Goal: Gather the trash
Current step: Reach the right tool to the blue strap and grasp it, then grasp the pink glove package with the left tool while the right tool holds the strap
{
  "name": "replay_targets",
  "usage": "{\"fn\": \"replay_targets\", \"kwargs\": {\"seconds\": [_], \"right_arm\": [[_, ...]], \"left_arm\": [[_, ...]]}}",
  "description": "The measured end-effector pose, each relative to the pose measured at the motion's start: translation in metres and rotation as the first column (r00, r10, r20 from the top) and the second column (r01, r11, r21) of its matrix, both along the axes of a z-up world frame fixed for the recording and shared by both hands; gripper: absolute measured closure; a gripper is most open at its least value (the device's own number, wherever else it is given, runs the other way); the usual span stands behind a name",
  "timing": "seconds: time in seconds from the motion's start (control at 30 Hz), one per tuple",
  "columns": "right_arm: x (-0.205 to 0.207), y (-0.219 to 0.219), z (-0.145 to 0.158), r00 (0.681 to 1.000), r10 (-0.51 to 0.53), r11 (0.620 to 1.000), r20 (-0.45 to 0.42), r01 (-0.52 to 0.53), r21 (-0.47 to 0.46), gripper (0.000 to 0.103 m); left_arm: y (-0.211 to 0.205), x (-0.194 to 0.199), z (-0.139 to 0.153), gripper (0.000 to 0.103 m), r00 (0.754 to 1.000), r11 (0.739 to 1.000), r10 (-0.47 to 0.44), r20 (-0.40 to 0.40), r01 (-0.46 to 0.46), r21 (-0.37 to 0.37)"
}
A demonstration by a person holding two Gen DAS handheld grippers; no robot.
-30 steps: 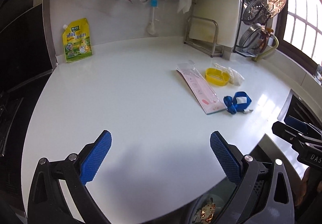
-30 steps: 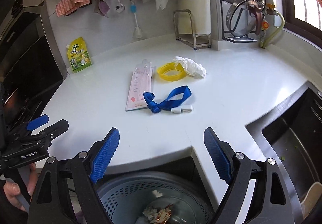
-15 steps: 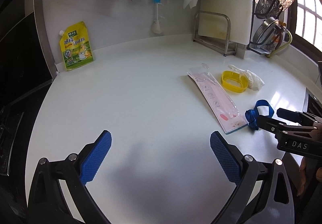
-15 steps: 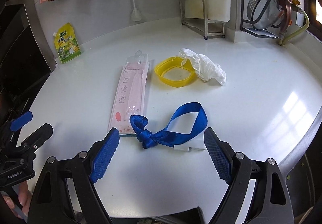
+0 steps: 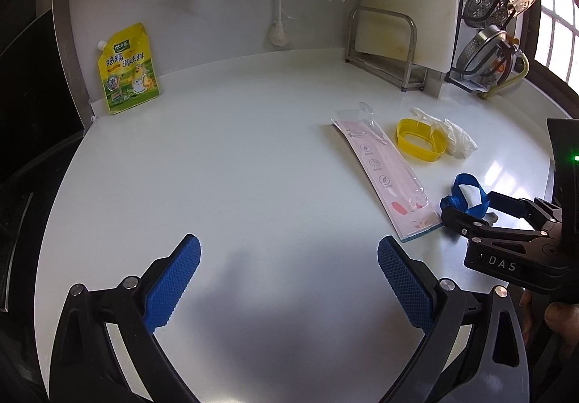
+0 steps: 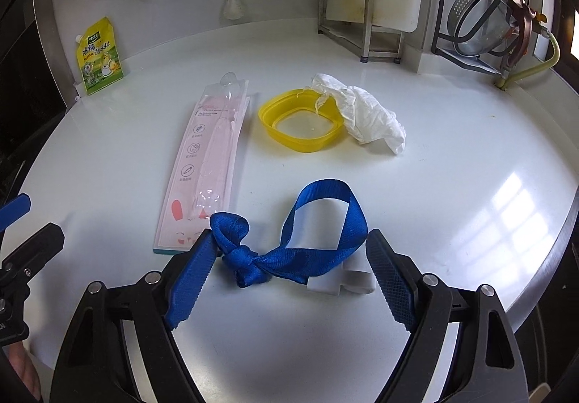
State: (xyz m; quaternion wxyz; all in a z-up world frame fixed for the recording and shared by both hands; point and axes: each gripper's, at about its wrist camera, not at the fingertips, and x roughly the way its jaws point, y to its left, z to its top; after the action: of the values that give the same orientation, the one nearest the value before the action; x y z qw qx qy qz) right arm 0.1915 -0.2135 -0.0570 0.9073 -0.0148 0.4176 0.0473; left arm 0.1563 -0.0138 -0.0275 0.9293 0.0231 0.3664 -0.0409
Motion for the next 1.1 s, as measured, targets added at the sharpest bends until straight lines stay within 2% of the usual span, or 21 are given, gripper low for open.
{"fn": "replay_targets", "kwargs": {"seconds": [0.1,0.13,0.23,0.27,0.3,0.6,0.8,0.93,1.1], "right_arm": [[0.0,-0.002,-0.002,1.0,0.02,1.0,-0.022,-0.02,0.011,0.042],[-0.001,-0.002,-0.002,1.0,0.02,1.0,-0.015,-0.02,0.004,0.044],[-0.004,-0.006,-0.001,1.0,0.026,1.0,-0.008,-0.026,0.014,0.066],[-0.005,-0.007,0.0,1.0,0.023,1.0,-0.007,-0.023,0.015,0.077],[-0.005,-0.01,0.0,1.0,0.023,1.0,-0.009,-0.023,0.019,0.081],[0.004,-0.051,0.018,0.999,-0.006,0.995,0.054,0.001,0.102,0.084],[0.009,-0.082,0.024,0.995,-0.055,0.978,0.084,0.037,0.206,0.084],[0.007,-0.093,0.027,0.992,-0.074,0.97,0.099,0.048,0.239,0.084],[0.006,-0.11,0.027,0.989,-0.11,0.943,0.098,0.073,0.323,0.084]], "left_arm": [[-0.003,0.001,0.002,0.006,1.0,1.0,0.0,0.006,0.0,0.004],[-0.004,0.002,0.003,0.006,1.0,1.0,-0.002,0.004,0.002,0.002],[-0.009,0.005,0.003,0.006,1.0,1.0,-0.011,-0.01,0.011,-0.007],[-0.011,0.007,0.003,0.006,1.0,1.0,-0.013,-0.016,0.013,-0.01],[-0.013,0.009,0.002,0.006,1.0,1.0,-0.013,-0.02,0.013,-0.013],[-0.04,0.036,0.0,0.006,0.998,0.999,-0.02,-0.062,0.018,-0.043],[-0.067,0.059,-0.004,0.006,0.996,0.999,-0.028,-0.08,0.026,-0.019],[-0.079,0.079,-0.009,0.006,0.994,1.0,-0.017,-0.109,0.016,-0.004],[-0.093,0.097,-0.015,0.006,0.991,1.0,-0.005,-0.132,0.008,0.021]]}}
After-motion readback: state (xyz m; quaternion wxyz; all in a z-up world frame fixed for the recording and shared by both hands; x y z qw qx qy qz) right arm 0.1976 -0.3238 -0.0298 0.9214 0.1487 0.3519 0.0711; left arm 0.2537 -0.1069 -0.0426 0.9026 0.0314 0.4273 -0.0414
